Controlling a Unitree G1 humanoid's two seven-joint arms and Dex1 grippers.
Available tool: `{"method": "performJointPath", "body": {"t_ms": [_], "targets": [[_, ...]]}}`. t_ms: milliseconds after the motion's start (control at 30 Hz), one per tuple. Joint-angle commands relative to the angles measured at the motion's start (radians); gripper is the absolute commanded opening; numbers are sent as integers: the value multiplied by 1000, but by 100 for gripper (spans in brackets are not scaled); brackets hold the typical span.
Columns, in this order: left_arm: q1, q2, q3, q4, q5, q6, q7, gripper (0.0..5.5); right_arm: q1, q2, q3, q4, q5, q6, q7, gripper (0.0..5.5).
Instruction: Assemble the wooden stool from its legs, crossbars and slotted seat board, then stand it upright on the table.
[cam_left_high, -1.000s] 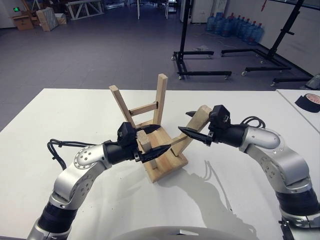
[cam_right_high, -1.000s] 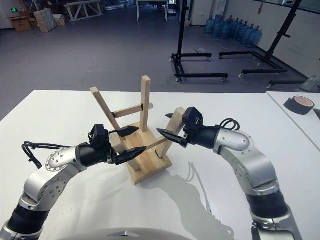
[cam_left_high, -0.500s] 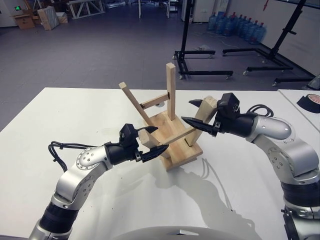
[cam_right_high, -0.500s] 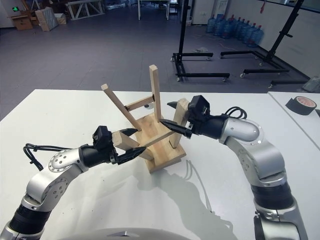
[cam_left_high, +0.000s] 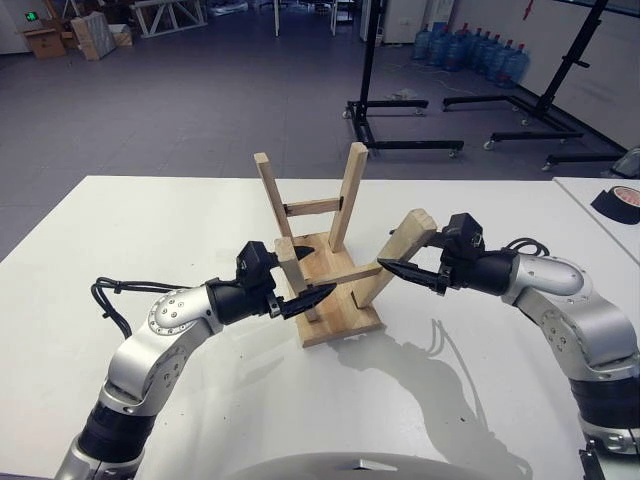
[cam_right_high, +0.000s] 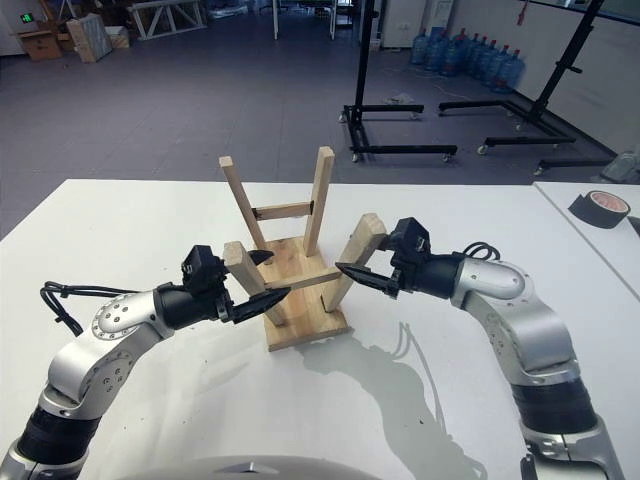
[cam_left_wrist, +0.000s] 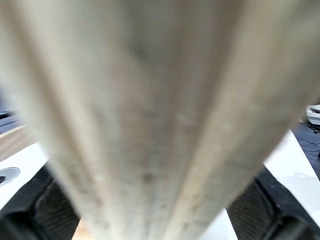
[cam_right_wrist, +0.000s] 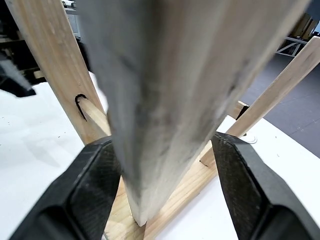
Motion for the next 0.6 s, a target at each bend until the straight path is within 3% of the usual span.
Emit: {"method": "performJointPath", "body": {"t_ms": [33,133,400,600], "targets": [[0,9,13,-16,-2,11,-4,377,-19,-16,-69,-25,73,28,12,301],[-1,6,10,-11,3,9,-5,377,-54,-20,-136,-49,184,67,20,301],[-17,0,2,8,14,0,-15,377,-204,28,-181,-25,283,77,-48,301],[-27,-2,-3,17,18,-1,-23,377,-466,74,-272,74,480,116,-179,301]]}}
